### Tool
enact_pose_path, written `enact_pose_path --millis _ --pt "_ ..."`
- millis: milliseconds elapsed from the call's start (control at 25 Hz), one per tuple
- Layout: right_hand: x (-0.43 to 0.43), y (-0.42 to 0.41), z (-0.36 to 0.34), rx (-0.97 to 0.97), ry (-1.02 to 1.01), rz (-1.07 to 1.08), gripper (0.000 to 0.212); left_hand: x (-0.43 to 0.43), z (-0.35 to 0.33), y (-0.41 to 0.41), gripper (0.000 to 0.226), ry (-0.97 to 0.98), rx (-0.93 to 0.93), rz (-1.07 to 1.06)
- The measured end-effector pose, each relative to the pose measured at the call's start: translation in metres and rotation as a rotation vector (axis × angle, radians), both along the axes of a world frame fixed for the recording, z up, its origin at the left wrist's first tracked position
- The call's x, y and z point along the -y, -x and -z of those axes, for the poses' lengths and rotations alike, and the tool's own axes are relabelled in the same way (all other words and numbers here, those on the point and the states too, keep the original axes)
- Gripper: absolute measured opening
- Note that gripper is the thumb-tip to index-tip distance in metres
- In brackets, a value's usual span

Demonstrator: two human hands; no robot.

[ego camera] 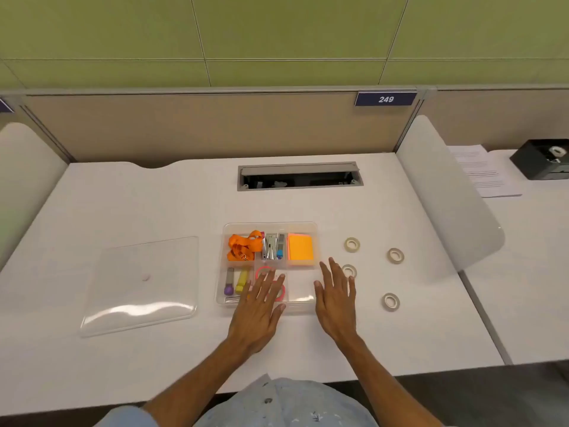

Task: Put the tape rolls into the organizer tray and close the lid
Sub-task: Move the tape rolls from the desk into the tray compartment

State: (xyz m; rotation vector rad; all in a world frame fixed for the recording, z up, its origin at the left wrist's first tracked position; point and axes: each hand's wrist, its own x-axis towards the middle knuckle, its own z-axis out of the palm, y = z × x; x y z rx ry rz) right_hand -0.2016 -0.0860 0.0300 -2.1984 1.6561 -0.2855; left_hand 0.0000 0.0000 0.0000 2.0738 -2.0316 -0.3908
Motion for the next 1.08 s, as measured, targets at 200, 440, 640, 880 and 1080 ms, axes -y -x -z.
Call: enact_pose_path --millis 200,440,640,880,1080 --pt "0.007 0.026 0.005 0.134 -0.040 0.271 0.047 -0.024 0.014 0.007 0.068 -0.039 0.029 -0.107" --pt "0.021 0.050 0.003 0.002 -0.101 0.295 0.054 -0.032 0.020 0.007 0.067 -0.085 0.080 -0.109" --pt "0.035 0.054 0.004 -0.166 -0.105 0.134 0.054 -0.032 0.021 0.010 0.068 -0.100 0.073 -0.128" --pt "0.037 0.054 0.007 -0.169 -0.089 0.177 0.040 -0.031 0.019 0.010 0.068 -0.133 0.069 -0.128" --pt "0.038 0.046 0.005 -0.015 -0.068 0.252 0.027 -0.032 0.019 0.009 0.067 -0.116 0.041 -0.129"
